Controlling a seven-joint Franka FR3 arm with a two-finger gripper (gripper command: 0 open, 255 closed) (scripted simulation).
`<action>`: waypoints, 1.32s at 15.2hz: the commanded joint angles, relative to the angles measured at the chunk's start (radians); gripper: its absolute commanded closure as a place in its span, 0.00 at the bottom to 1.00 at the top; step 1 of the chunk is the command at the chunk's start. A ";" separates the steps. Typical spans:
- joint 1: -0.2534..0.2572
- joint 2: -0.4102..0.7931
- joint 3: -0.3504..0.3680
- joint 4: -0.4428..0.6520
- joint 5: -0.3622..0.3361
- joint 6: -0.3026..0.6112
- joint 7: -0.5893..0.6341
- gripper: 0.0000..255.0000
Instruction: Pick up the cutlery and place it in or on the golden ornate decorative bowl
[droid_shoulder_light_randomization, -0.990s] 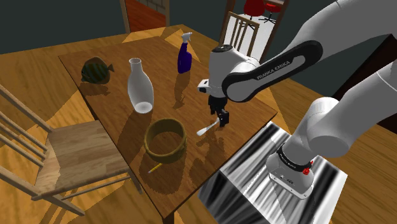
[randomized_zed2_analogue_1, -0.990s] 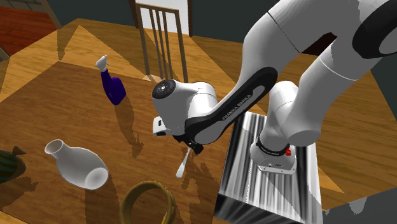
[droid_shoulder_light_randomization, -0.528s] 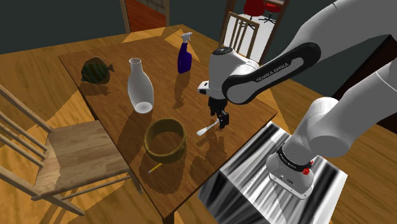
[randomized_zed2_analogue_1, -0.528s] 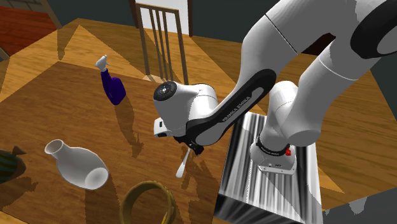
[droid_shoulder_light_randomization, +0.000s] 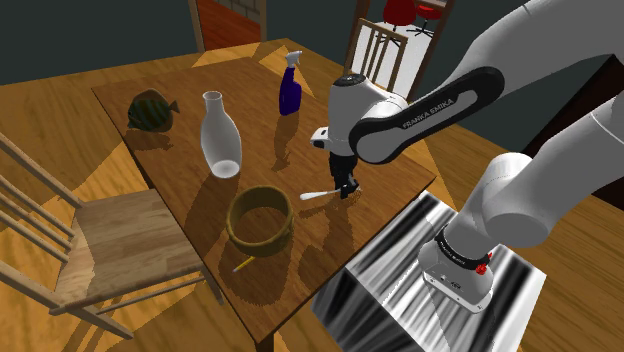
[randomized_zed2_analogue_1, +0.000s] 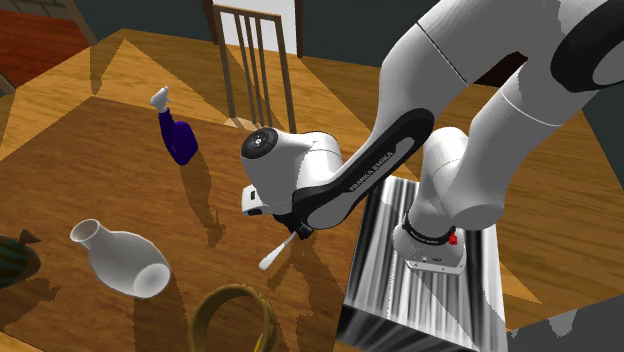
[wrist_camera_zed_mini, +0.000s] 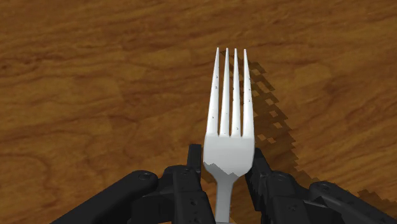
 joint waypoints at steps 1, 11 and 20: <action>0.000 0.000 0.000 0.000 0.000 0.000 0.000 1.00; 0.003 -0.089 -0.005 0.043 0.007 -0.132 -0.008 1.00; 0.004 -0.165 -0.011 0.110 0.010 -0.274 -0.014 1.00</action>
